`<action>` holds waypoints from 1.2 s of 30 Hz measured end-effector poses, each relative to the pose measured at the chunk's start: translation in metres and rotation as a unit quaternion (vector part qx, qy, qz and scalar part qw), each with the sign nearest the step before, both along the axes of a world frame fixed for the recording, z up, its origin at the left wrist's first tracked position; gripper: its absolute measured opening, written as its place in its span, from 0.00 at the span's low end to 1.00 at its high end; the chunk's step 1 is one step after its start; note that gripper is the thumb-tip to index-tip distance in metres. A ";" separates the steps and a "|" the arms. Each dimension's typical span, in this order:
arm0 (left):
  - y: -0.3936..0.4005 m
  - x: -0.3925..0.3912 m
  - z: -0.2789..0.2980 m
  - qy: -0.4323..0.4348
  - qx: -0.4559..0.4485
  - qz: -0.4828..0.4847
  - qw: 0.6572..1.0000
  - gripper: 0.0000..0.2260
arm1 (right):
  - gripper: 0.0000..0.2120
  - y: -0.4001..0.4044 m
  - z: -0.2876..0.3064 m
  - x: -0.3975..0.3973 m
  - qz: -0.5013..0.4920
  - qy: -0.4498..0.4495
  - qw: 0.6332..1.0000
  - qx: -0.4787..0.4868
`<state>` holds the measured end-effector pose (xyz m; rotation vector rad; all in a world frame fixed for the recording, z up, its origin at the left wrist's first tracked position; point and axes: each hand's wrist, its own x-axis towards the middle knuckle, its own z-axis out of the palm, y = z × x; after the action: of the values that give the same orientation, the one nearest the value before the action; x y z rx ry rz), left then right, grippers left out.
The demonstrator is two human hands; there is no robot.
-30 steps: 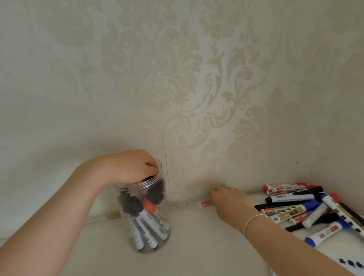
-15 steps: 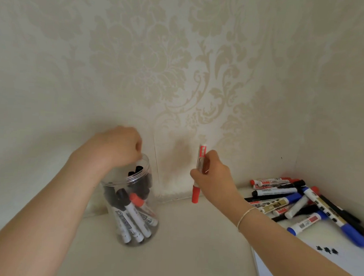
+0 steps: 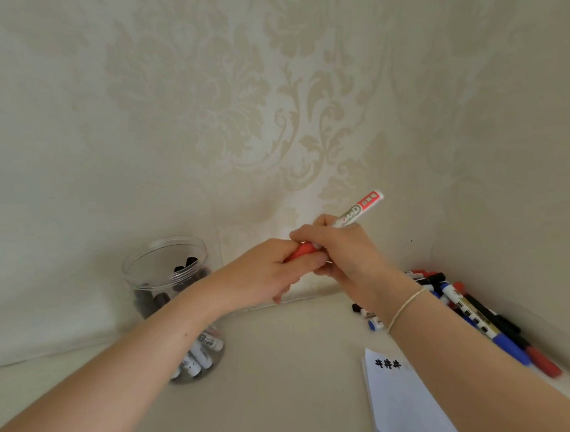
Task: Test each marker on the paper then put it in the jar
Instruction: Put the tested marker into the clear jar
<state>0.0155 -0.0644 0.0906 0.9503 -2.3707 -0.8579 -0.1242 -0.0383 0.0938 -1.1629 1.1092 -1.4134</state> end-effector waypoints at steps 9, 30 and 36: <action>0.010 -0.026 -0.005 0.151 0.203 -0.101 0.962 0.15 | 0.15 0.014 0.002 -0.033 0.043 0.027 0.999 0.016; 0.058 -0.133 -0.101 -0.142 -0.105 -0.250 0.952 0.16 | 0.11 0.080 -0.087 -0.174 -0.237 0.032 0.963 0.126; 0.066 -0.160 -0.122 -0.232 -0.263 -0.288 0.891 0.22 | 0.11 0.087 -0.112 -0.181 -0.316 0.069 0.935 0.144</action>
<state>-0.1442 0.0019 -0.0310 0.2295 -3.1324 -0.1116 -0.3056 0.0486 -0.0180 -0.7241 1.8349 -1.5760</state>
